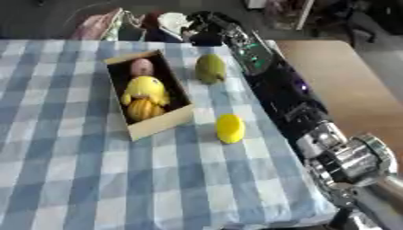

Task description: Pick up objects on the table and place them in the box.

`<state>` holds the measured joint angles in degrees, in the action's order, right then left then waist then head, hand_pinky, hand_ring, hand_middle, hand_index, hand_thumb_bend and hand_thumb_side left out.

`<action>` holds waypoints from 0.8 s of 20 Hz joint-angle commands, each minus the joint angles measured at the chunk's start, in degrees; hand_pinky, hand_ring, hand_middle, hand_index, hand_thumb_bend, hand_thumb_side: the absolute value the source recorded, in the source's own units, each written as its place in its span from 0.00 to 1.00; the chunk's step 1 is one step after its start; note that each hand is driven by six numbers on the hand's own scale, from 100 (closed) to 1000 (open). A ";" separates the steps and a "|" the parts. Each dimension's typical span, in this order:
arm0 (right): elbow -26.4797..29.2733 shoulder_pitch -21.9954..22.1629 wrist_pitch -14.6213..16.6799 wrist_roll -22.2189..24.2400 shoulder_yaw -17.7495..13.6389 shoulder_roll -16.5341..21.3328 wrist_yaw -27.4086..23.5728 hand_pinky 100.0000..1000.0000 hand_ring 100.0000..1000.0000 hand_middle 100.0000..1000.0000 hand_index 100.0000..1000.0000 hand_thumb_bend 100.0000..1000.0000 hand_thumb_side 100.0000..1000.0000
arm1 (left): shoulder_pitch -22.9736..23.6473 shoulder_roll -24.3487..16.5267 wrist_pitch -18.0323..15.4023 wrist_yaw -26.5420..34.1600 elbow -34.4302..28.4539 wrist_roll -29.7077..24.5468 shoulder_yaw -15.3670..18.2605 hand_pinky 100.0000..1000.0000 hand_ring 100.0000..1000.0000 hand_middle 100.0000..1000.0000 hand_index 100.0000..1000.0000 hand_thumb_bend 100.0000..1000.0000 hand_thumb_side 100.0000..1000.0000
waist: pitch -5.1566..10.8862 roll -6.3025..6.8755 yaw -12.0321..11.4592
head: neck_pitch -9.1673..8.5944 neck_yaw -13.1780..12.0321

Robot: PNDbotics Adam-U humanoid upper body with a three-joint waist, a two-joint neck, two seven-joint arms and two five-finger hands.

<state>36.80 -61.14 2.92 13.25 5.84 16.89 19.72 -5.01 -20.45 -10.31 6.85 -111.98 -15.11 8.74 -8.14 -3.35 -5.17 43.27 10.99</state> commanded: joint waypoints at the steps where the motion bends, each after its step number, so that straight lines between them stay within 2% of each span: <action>1: -4.18 -2.04 1.88 -3.14 -0.67 0.70 3.23 0.72 0.69 0.78 0.90 0.00 0.37 | -0.15 -0.09 0.50 -0.57 -1.04 -0.08 0.57 0.66 0.45 0.49 0.68 0.00 0.46 | -0.08 1.10 -0.11 | -0.34 0.17; 8: -13.76 -3.29 6.50 -9.25 -0.62 0.12 9.73 0.73 0.71 0.79 0.91 0.00 0.39 | 0.14 0.50 0.95 -1.31 -1.04 -1.03 0.37 0.67 0.45 0.49 0.68 0.00 0.47 | -0.09 1.13 -0.24 | -0.24 0.34; 16: -16.31 -3.15 6.56 -9.64 -2.25 -0.59 18.39 0.74 0.72 0.80 0.91 0.00 0.41 | 0.27 0.96 1.27 -1.95 -0.99 -1.60 0.25 0.67 0.45 0.49 0.69 0.00 0.48 | -0.06 1.12 -0.47 | -0.29 0.33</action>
<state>20.55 -63.07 9.67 3.60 3.97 15.82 36.59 -4.50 -19.09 -9.04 4.99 -112.01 -16.53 8.72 -8.14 -3.31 -5.61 43.27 11.23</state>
